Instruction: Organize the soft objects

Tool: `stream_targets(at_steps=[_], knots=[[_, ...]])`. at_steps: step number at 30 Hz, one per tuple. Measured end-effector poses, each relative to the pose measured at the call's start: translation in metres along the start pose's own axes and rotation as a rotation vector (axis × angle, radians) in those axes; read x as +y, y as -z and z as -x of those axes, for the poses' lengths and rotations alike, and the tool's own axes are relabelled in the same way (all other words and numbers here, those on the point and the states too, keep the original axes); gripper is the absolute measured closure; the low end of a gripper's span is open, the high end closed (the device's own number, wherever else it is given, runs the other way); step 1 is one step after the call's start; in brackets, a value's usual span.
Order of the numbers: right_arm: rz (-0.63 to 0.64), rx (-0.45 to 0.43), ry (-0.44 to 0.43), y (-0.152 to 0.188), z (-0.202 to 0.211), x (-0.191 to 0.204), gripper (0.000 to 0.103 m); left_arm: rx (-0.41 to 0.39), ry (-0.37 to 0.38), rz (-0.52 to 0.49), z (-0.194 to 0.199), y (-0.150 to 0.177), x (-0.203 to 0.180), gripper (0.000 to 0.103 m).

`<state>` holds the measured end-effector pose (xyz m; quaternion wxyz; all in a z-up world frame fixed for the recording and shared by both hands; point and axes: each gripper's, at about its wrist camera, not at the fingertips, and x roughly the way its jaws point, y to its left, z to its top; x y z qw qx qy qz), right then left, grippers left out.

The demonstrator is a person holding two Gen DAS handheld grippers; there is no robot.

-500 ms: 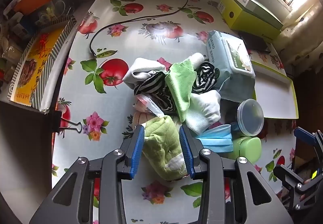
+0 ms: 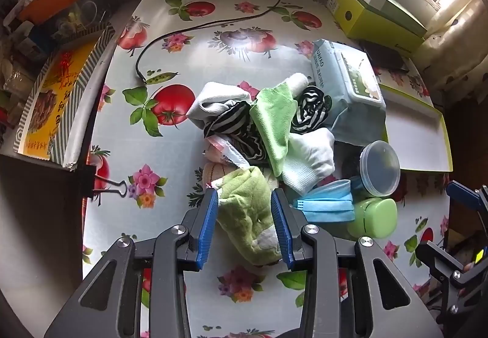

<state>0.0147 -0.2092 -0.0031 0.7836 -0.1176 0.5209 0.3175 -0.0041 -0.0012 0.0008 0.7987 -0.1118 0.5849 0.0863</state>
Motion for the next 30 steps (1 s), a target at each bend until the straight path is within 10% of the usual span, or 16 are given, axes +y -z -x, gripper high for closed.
stream_targets(at_steps=[30], knots=[[0.013, 0.008, -0.033, -0.0010, -0.0042, 0.0055, 0.000, -0.009, 0.016, 0.014, 0.0014, -0.0023, 0.0010, 0.066]])
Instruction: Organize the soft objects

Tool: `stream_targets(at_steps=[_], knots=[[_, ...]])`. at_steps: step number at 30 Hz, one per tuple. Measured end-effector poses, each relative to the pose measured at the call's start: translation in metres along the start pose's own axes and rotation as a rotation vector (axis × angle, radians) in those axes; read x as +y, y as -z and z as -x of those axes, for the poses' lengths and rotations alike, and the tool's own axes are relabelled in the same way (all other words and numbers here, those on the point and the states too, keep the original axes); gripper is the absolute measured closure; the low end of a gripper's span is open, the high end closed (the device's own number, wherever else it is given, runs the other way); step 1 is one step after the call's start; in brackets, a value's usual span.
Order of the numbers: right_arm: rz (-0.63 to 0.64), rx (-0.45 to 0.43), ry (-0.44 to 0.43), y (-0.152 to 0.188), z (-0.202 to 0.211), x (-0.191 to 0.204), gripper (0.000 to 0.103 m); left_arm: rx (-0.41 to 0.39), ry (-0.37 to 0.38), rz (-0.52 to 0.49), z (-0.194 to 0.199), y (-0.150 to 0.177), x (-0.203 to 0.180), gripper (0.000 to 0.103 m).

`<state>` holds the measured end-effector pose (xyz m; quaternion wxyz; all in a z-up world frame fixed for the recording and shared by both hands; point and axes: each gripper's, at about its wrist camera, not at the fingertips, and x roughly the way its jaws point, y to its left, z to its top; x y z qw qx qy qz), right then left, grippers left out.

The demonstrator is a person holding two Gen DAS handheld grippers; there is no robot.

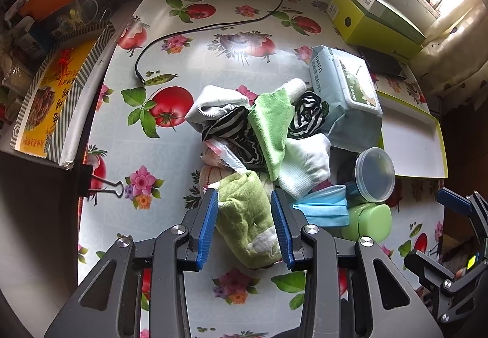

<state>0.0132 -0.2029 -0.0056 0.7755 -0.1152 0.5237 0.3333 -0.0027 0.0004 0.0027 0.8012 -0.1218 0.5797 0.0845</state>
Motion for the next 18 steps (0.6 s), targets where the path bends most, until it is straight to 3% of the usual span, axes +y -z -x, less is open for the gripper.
stream_targets(at_steps=[18], knots=[[-0.007, 0.008, 0.005, -0.0020, -0.0031, 0.0001, 0.000, 0.004, 0.005, 0.004, -0.0026, 0.0016, -0.0001, 0.066]])
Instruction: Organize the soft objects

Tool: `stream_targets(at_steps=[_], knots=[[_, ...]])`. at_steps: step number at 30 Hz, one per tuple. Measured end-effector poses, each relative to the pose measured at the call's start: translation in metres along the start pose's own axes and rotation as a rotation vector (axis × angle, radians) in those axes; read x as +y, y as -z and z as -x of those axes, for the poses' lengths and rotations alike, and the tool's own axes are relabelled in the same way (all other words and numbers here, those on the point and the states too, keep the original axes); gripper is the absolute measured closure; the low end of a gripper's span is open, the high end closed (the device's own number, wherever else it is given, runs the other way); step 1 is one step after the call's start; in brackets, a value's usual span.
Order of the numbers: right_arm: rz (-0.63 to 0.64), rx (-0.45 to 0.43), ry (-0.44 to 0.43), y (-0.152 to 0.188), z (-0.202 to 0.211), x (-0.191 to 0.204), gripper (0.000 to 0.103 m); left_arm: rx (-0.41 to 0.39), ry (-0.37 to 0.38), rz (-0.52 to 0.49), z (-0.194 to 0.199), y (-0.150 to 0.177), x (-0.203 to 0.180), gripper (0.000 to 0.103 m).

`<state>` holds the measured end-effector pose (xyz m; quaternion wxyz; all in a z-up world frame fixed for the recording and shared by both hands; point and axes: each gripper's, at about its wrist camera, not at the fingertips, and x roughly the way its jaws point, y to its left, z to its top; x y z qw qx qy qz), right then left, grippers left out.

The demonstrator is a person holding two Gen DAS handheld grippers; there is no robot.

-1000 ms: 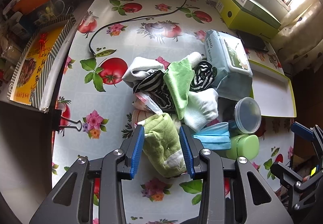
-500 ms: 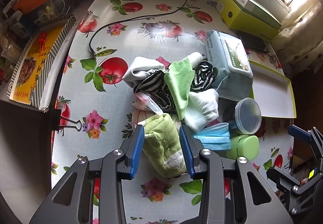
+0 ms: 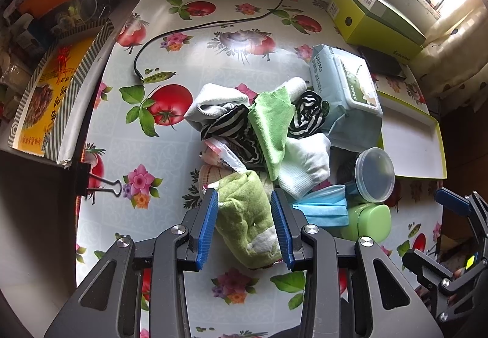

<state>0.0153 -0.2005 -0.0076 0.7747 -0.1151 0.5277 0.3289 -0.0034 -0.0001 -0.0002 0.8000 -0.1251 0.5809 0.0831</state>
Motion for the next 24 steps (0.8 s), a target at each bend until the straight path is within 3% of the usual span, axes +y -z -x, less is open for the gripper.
stream_targets(at_steps=[24], knots=[[0.006, 0.001, -0.007, -0.0034, -0.0027, 0.0011, 0.000, 0.009, 0.004, 0.010, -0.0022, -0.0052, 0.0025, 0.066]])
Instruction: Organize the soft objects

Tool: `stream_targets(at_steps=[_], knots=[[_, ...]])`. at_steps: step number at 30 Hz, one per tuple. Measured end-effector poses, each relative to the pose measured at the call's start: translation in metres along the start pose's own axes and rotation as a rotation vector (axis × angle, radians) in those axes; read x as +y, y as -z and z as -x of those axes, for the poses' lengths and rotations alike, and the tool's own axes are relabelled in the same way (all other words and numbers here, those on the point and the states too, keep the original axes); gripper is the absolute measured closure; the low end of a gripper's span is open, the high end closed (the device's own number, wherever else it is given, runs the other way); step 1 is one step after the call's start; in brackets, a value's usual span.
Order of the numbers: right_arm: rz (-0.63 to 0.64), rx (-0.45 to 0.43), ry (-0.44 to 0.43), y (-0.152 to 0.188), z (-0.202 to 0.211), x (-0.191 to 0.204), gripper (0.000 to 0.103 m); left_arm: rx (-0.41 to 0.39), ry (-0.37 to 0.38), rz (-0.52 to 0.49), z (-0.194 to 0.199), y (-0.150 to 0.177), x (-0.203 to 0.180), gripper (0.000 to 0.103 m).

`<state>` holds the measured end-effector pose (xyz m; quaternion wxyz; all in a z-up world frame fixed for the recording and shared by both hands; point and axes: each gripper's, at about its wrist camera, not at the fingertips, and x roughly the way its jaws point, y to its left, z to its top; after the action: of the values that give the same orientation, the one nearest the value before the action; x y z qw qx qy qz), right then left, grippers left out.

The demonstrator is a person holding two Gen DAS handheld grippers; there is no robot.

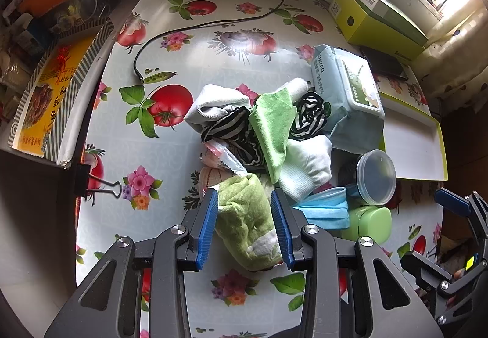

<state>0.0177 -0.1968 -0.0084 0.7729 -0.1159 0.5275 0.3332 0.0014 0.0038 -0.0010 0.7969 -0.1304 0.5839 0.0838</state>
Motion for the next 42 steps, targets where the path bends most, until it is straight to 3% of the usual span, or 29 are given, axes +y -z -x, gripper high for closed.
stream_targets(at_steps=[25, 36, 42], knots=[[0.034, 0.012, -0.017, -0.024, -0.008, 0.012, 0.000, -0.006, -0.008, 0.018, -0.003, -0.005, 0.010, 0.066], [0.048, 0.026, -0.021, -0.039, -0.018, 0.021, 0.001, -0.002, 0.050, 0.079, -0.006, -0.007, 0.028, 0.066], [0.068, 0.041, -0.017, -0.050, -0.030, 0.030, 0.012, 0.000, 0.082, 0.130, -0.009, -0.012, 0.043, 0.066]])
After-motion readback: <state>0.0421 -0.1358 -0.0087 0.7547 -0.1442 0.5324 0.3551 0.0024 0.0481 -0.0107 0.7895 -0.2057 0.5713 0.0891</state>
